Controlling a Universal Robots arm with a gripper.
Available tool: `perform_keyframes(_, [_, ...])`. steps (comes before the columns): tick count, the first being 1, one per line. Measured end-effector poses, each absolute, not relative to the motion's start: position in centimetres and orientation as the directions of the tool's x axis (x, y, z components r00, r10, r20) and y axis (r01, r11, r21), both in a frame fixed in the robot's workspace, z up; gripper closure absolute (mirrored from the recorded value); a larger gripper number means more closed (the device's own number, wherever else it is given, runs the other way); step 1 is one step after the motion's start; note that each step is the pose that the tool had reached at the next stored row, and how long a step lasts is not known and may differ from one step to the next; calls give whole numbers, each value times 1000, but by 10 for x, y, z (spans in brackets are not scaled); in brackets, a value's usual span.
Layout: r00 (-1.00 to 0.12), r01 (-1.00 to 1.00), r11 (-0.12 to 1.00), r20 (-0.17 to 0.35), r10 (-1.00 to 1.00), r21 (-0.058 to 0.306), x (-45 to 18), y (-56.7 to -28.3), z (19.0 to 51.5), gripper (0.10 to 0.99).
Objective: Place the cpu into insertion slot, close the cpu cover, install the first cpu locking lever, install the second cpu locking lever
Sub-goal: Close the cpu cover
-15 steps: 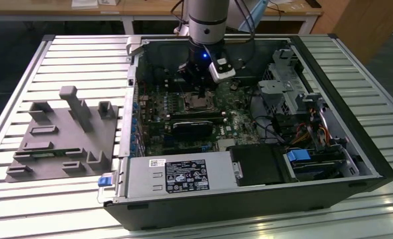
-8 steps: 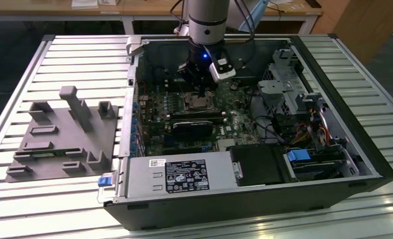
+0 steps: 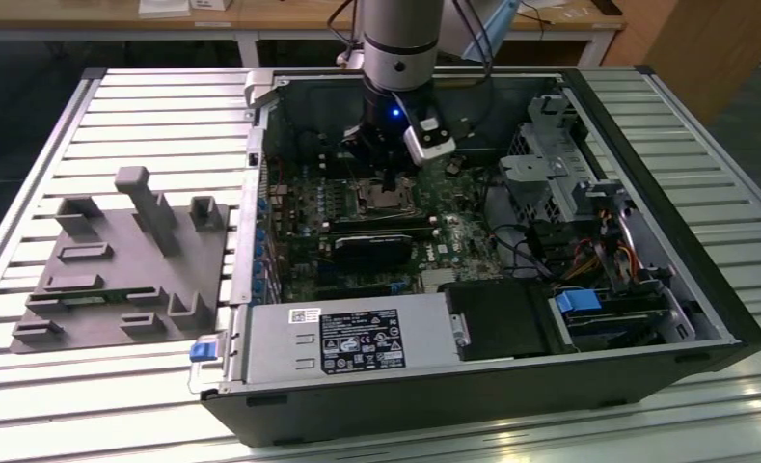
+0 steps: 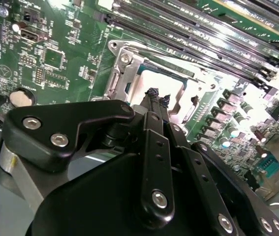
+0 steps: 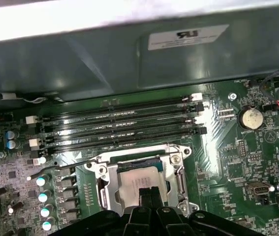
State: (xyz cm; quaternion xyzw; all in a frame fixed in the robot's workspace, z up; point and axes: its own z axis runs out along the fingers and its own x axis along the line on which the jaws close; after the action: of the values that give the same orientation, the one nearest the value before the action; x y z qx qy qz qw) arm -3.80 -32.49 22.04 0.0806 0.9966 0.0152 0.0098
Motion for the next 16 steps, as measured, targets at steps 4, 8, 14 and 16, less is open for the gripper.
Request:
perform_keyframes(4, [-987, 157, 987, -17, 157, 38, -45, -326, 220, 984])
perform_keyframes(8, [-988, 151, 987, -17, 152, 45, -49, -326, 218, 984])
perform_keyframes(14, [-990, 141, 988, -17, 143, 58, -58, -327, 215, 984])
perform_keyframes(16, [-990, 139, 988, -19, 140, 60, -61, -327, 214, 984])
